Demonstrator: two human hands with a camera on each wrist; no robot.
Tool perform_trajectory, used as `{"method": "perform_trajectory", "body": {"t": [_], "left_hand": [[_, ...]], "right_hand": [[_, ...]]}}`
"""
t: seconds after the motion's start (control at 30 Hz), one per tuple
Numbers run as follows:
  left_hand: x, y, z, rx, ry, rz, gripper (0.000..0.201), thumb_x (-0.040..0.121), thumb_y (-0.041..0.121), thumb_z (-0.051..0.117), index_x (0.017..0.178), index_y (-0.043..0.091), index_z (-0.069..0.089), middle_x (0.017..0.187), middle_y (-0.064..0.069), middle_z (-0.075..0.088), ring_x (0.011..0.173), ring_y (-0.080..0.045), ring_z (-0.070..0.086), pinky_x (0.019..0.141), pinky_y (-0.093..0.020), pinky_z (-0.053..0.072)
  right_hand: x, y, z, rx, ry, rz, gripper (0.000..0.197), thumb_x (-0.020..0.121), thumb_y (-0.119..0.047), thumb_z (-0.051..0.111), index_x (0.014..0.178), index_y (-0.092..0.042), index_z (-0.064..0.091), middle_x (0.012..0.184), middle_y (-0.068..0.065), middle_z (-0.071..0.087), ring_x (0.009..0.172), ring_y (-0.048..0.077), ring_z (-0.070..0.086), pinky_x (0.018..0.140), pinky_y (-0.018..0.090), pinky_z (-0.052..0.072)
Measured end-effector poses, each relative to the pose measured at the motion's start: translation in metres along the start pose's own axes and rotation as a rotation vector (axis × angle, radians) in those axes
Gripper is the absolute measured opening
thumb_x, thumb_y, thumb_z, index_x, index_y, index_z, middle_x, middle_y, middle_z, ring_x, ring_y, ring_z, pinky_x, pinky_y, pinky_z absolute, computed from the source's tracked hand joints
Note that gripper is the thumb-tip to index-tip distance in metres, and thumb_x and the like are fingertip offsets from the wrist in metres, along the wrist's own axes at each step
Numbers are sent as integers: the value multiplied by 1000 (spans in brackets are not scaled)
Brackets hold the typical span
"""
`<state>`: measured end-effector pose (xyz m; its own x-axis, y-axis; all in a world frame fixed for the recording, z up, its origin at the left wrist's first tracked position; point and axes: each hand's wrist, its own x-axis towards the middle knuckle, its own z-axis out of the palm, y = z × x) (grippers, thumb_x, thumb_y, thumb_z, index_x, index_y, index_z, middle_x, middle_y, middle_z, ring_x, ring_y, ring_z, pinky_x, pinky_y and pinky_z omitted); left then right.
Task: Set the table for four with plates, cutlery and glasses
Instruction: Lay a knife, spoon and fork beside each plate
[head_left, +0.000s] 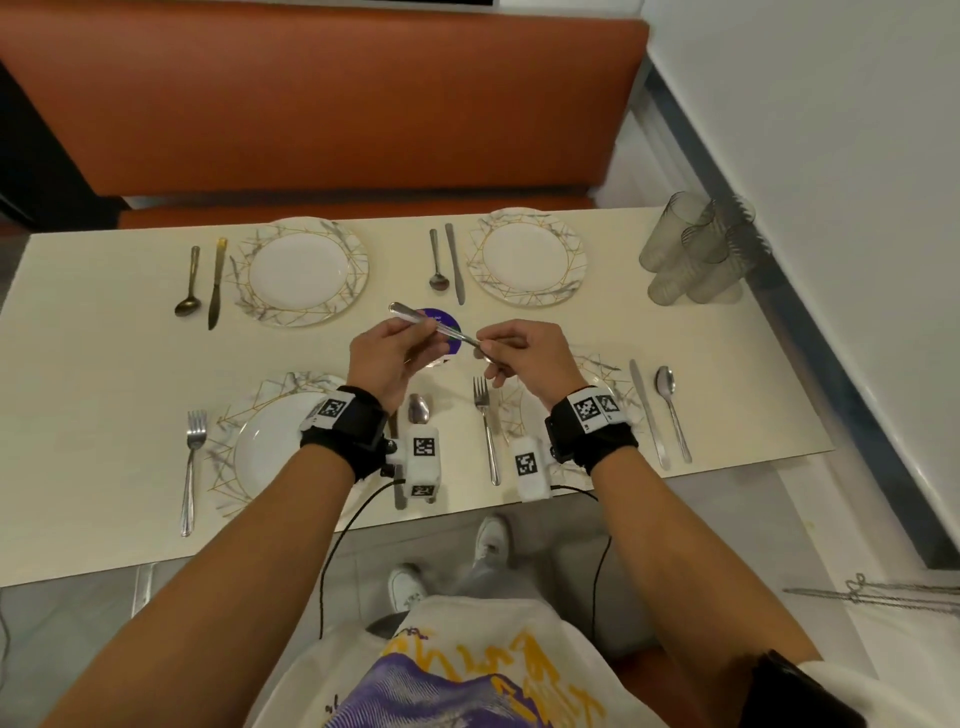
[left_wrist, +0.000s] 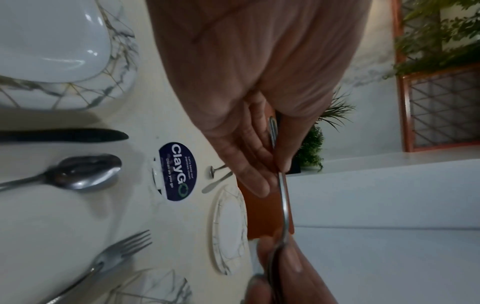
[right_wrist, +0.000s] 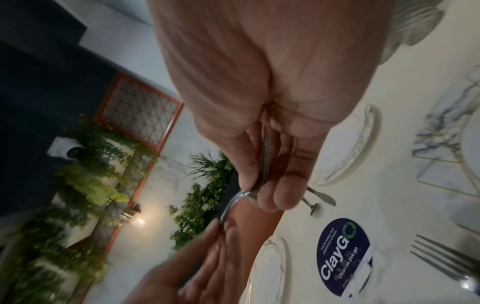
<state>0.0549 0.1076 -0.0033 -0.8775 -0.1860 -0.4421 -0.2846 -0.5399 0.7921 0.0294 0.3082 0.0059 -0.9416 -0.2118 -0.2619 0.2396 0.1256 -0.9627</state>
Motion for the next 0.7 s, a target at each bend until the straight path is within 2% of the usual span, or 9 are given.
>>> {"method": "perform_trajectory", "body": {"t": [0.13, 0.2, 0.27, 0.33, 0.43, 0.5, 0.6, 0.7], "left_hand": [[-1, 1, 11, 15, 31, 56, 15, 96, 2, 69, 102, -11, 69, 84, -19, 68, 75, -25, 69, 80, -34, 63], [-2, -2, 15, 55, 13, 69, 19, 97, 3, 67, 108, -12, 69, 86, -18, 70, 76, -25, 69, 81, -35, 63], [-2, -7, 18, 124, -24, 85, 19, 96, 1, 66, 113, -7, 71, 95, -20, 73, 83, -26, 70, 83, -35, 62], [-1, -12, 20, 194, -40, 90, 21, 93, 2, 68, 113, 0, 74, 105, -22, 76, 89, -25, 72, 85, -36, 61], [3, -12, 27, 220, -39, 71, 17, 90, 2, 71, 107, 4, 75, 100, -20, 77, 85, -24, 73, 84, -36, 60], [8, -10, 33, 219, -45, 65, 13, 90, 0, 71, 102, 2, 76, 92, -19, 76, 82, -25, 72, 80, -34, 60], [18, -10, 46, 245, -27, 55, 16, 90, -2, 70, 105, -5, 74, 87, -18, 75, 78, -24, 74, 75, -30, 61], [32, -11, 66, 308, -30, 45, 15, 91, -3, 69, 106, -4, 73, 83, -11, 75, 70, -16, 74, 64, -21, 58]], "right_hand": [[-6, -2, 20, -74, 0, -31, 15, 93, 4, 63, 104, 1, 72, 84, 21, 74, 62, 33, 67, 65, 46, 60], [-8, -4, 25, -74, 24, -23, 15, 94, 5, 61, 105, 3, 70, 85, 22, 74, 62, 36, 68, 63, 44, 60], [-8, -4, 27, -68, 50, -26, 15, 94, 5, 59, 104, 4, 69, 86, 23, 73, 63, 38, 70, 61, 44, 61], [-9, -3, 25, -71, 62, -24, 13, 93, 5, 60, 102, 3, 69, 85, 22, 74, 65, 39, 72, 63, 48, 62], [-6, -3, 18, -109, 58, 3, 11, 94, 0, 62, 100, -2, 70, 86, 18, 76, 69, 37, 75, 66, 50, 63], [4, -2, 10, -172, 59, 9, 9, 93, -5, 65, 99, -7, 71, 85, 12, 77, 73, 30, 76, 69, 46, 63], [21, -1, -2, -336, 108, -31, 11, 89, -20, 73, 100, -16, 75, 87, -2, 77, 80, 12, 75, 79, 34, 62], [36, -4, -15, -375, 140, -63, 23, 85, -25, 78, 105, -18, 71, 90, -5, 75, 74, 6, 72, 72, 18, 58]]}}
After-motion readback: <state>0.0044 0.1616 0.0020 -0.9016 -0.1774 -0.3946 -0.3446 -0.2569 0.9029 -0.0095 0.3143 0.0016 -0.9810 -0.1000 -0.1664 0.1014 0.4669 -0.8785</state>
